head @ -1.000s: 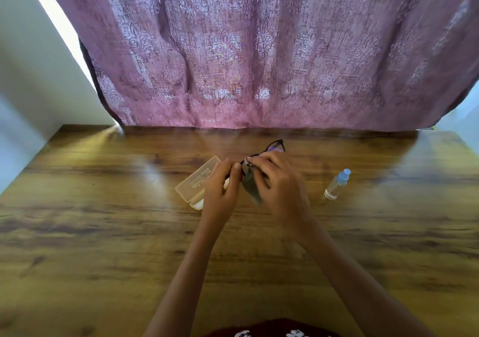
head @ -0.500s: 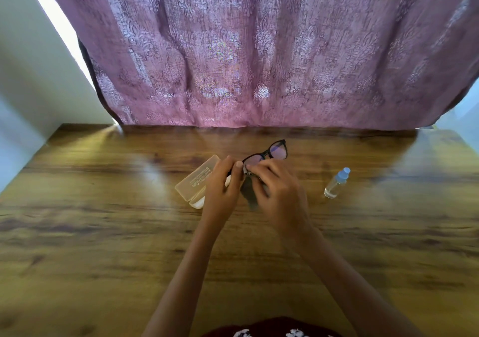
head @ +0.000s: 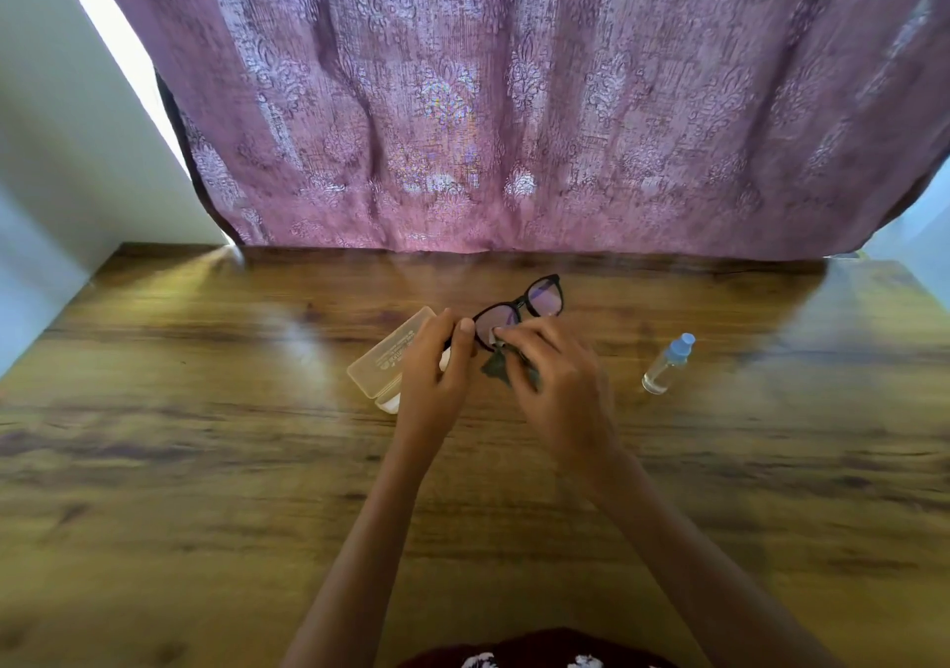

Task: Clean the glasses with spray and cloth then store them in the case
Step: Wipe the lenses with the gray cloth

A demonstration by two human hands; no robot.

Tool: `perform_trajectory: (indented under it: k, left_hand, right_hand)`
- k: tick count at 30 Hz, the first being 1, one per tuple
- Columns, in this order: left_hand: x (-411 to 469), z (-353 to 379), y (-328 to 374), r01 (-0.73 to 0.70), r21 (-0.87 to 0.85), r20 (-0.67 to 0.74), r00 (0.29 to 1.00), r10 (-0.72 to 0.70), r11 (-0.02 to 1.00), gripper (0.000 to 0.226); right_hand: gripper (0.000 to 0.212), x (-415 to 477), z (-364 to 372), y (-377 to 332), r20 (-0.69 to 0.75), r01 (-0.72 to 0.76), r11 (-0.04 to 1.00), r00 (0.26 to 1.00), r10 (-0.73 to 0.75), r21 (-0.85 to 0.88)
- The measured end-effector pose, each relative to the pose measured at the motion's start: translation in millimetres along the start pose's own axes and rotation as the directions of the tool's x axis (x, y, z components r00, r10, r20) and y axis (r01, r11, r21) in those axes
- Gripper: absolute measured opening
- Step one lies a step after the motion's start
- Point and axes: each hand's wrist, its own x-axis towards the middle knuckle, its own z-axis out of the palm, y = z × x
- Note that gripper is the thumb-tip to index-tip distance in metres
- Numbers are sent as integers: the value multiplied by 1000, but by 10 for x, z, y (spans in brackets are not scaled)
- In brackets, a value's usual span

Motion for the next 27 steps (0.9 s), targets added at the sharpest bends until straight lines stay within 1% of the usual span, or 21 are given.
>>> perform_trajectory:
  k: [3, 5, 7, 9, 11, 14, 19, 21, 24, 27]
  left_hand:
    - [-5, 7, -4, -10, 5, 3, 1000, 10, 1000, 21]
    - [-5, 6, 1, -22, 2, -5, 1000, 22, 1000, 21]
    - [-8, -6, -2, -4, -8, -17, 1000, 4, 1000, 23]
    - [-13, -13, -3, 31, -25, -20, 999, -31, 999, 30]
    - [-13, -17, 6, 54, -38, -23, 998, -54, 998, 36]
    - [-3, -18, 24, 61, -57, -22, 998, -62, 997, 30]
    - [-10, -5, 4, 42, -29, -2, 999, -42, 999, 22]
    - [-14, -10, 19, 33, -37, 3, 999, -33, 999, 19]
    - [-24, -37, 29, 39, -47, 0, 999, -39, 998, 20]
    - [-18, -63, 6, 76, -75, -14, 997, -77, 994, 27]
  right_hand:
    - [19, 46, 13, -55, -2, 30, 999, 1000, -30, 17]
    - [17, 97, 27, -32, -16, 6, 1000, 1000, -6, 22]
    - [18, 135, 26, 16, -20, -40, 999, 999, 40, 1]
    - [19, 143, 16, 65, -14, -79, 997, 997, 78, -11]
    - [20, 118, 8, 88, -8, -87, 996, 996, 87, -12]
    - [20, 45, 3, 35, -8, -56, 998, 998, 56, -8]
    - [16, 50, 16, -114, 5, 22, 1000, 1000, -22, -1]
    - [14, 119, 27, -102, -4, 2, 1000, 1000, -2, 2]
    - [17, 186, 29, -25, 3, -52, 999, 999, 52, -5]
    - [20, 171, 19, 42, 19, -76, 997, 997, 77, -9]
